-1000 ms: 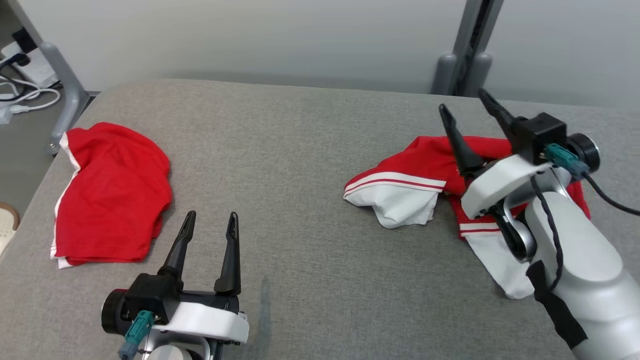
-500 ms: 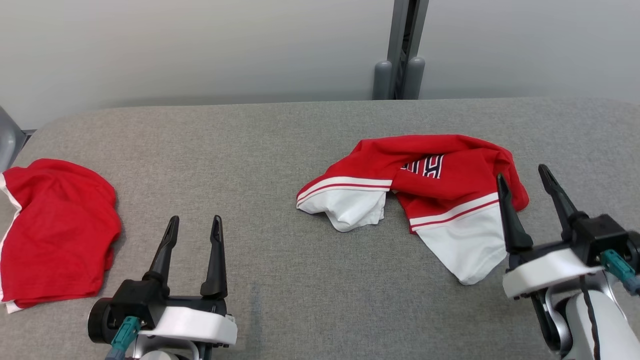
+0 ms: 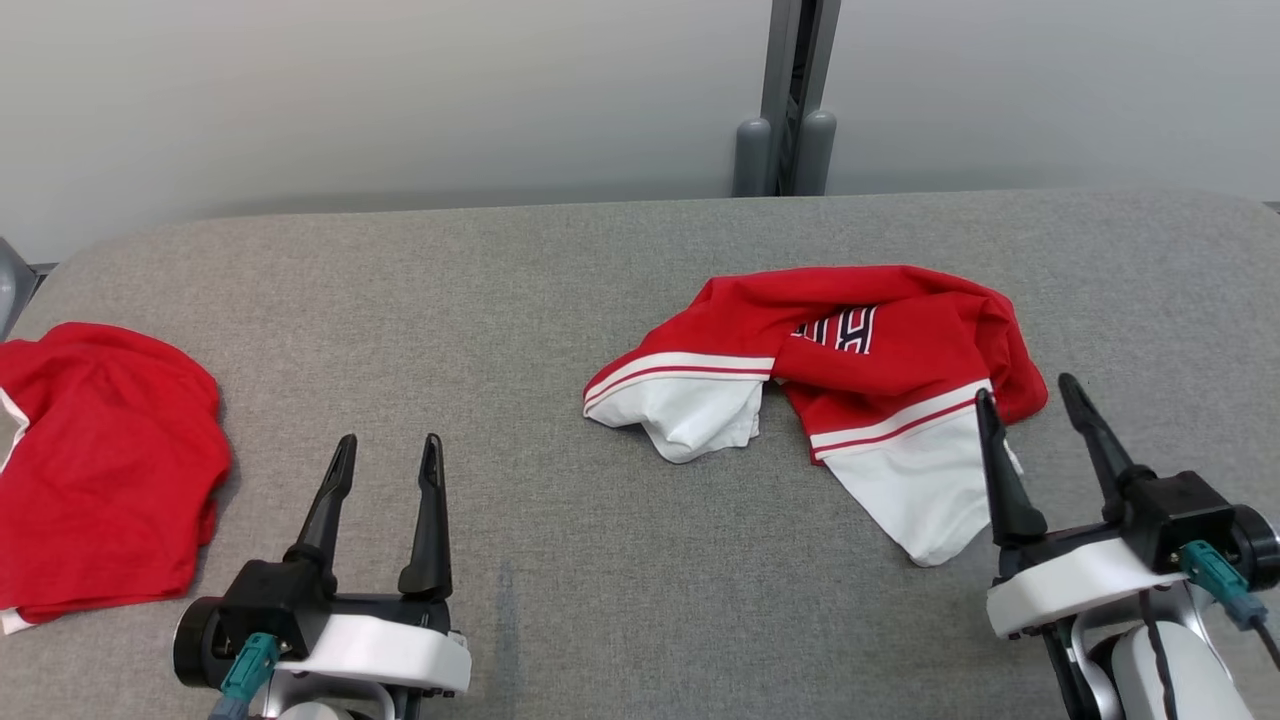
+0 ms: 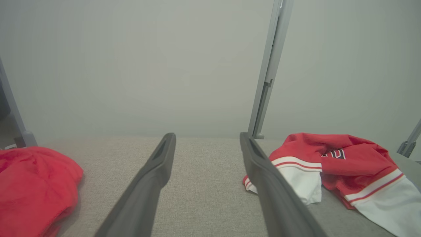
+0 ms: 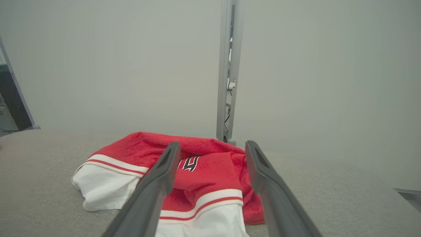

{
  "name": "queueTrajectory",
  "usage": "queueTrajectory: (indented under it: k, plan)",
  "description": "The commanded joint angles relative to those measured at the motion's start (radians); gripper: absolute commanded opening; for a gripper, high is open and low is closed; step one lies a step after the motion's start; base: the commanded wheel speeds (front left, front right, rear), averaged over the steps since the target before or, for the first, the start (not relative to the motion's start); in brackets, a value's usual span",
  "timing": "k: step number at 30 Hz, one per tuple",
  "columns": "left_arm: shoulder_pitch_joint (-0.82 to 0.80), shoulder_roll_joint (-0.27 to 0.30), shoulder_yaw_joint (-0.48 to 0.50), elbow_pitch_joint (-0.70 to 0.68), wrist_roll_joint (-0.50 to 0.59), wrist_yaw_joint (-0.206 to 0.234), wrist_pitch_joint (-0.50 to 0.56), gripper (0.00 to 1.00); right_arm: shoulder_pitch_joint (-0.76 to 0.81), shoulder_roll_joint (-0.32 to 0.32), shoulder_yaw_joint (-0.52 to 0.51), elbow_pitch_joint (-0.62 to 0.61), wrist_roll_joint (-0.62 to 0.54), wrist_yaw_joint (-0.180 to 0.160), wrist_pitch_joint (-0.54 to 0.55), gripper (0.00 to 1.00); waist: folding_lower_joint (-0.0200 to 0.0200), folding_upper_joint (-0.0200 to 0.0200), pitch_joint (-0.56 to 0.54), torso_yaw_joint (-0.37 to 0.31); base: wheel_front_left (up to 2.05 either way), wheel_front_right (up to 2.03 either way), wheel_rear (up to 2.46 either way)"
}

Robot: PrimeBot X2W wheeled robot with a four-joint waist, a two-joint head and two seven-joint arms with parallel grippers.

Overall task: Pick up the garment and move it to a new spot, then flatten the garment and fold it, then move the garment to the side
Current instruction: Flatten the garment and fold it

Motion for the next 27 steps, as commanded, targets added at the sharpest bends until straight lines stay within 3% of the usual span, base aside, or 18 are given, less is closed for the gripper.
queueTrajectory:
  k: [1,16,23,24,25,26,27]
  plan:
    - [-0.004,0.003,0.001,0.002,0.008,-0.002,-0.001,1.00,0.017,-0.003,0.008,0.004,0.003,0.000,0.007,1.00,-0.0001,0.0000,0.002,0.003,0.00,0.00,0.00]
    - [-0.028,0.003,-0.017,0.014,0.007,-0.012,-0.001,1.00,0.041,-0.038,0.097,0.176,0.014,0.000,0.160,1.00,-0.0001,0.0000,0.055,0.053,0.00,0.00,0.00]
    - [-0.034,0.004,-0.027,0.022,0.015,-0.018,-0.001,1.00,0.015,-0.035,0.081,0.247,0.013,0.000,0.184,1.00,-0.0001,0.0000,0.062,0.066,0.00,0.00,0.00]
    - [-0.035,0.004,-0.027,0.022,0.015,-0.017,-0.001,1.00,0.012,-0.032,0.076,0.259,0.020,0.000,0.192,0.80,-0.0001,0.0000,0.062,0.068,0.00,0.00,0.00]
    - [-0.035,0.004,-0.028,0.021,0.014,-0.016,-0.001,1.00,0.009,-0.033,0.073,0.265,0.020,0.000,0.193,0.32,-0.0001,0.0000,0.062,0.069,0.00,0.00,0.00]
    - [-0.035,0.003,-0.029,0.020,0.014,-0.016,-0.001,1.00,0.004,-0.034,0.072,0.270,0.018,0.000,0.190,0.00,-0.0001,0.0000,0.062,0.070,0.00,0.00,0.00]
    - [-0.034,0.003,-0.030,0.019,0.013,-0.015,-0.001,1.00,-0.005,-0.031,0.082,0.277,0.025,0.000,0.182,0.00,-0.0001,0.0000,0.061,0.072,0.00,0.00,0.00]
